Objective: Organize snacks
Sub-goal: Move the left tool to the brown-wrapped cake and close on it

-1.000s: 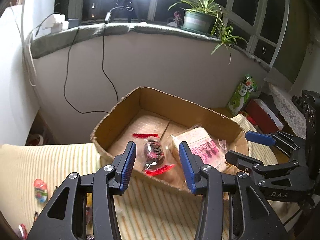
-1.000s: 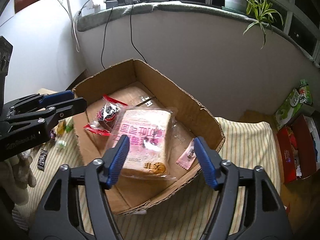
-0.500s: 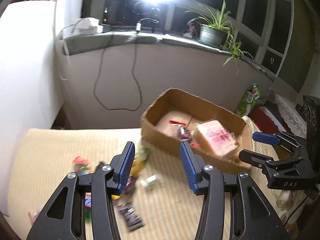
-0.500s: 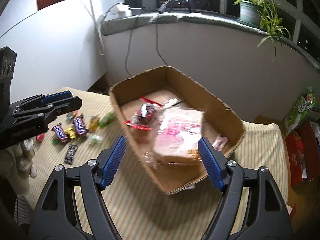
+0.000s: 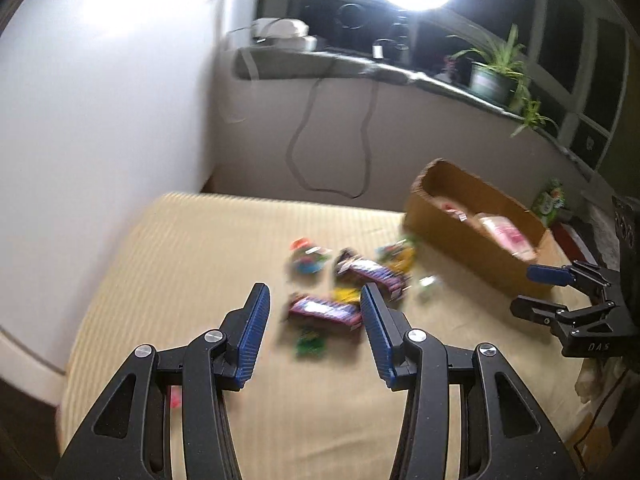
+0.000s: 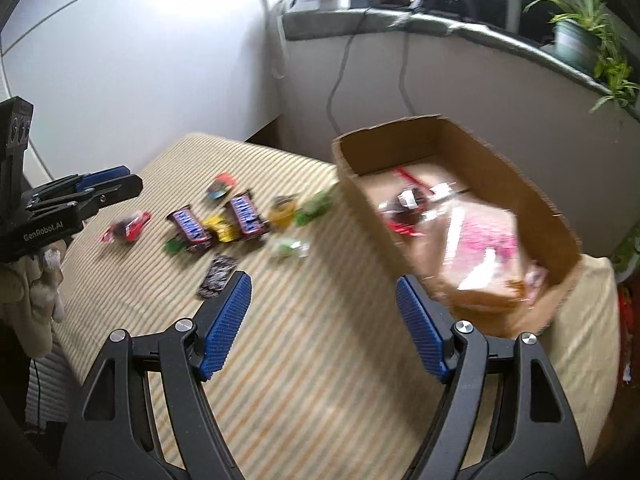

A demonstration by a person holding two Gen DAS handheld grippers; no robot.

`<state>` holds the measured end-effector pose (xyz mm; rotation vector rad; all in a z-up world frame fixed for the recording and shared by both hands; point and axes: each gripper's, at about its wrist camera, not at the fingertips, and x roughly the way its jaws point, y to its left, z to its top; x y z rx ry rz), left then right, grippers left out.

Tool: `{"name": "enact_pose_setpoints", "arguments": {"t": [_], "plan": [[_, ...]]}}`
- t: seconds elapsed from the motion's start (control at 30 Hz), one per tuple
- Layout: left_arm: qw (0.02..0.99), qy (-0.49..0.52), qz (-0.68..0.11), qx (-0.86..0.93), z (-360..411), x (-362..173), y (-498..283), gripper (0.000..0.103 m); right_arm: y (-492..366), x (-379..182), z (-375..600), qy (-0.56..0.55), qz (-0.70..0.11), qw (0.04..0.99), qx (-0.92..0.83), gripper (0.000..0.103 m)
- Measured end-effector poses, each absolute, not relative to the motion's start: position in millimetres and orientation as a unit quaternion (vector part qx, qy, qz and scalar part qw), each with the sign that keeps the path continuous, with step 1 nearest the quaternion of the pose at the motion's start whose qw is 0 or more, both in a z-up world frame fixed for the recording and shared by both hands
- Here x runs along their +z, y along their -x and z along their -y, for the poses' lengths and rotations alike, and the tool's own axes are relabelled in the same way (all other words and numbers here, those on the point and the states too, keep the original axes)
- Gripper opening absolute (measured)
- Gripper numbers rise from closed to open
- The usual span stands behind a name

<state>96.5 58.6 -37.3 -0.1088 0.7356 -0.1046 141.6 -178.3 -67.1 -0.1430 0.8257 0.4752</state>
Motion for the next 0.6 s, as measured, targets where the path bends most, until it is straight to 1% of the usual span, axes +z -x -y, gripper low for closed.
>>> {"name": "enact_pose_setpoints", "arguments": {"t": [0.17,0.3,0.33,0.37,0.43,0.6], "plan": [[0.923,0.073,-0.377,-0.012,-107,-54,-83,0.046,-140,-88,153,0.072,-0.416,0.872,0.246,0.078],[0.918,0.079,-0.388,-0.001,-128,-64,-76,0.046,-141,-104,135,0.075,-0.428,0.864,0.255,0.078],[0.917,0.076,-0.392,-0.003,-130,-67,-75,0.05,-142,-106,131,0.075,-0.43,0.863,0.256,0.078],[0.916,0.074,-0.395,-0.006,-130,-70,-74,0.06,-142,-109,125,0.075,-0.433,0.86,0.259,0.078],[0.915,0.068,-0.397,-0.013,-126,-73,-74,0.072,-145,-115,117,0.075,-0.437,0.858,0.259,0.078],[0.908,0.065,-0.413,-0.02,-119,-86,-82,0.073,-149,-126,97,0.077,-0.446,0.853,0.259,0.078]]}}
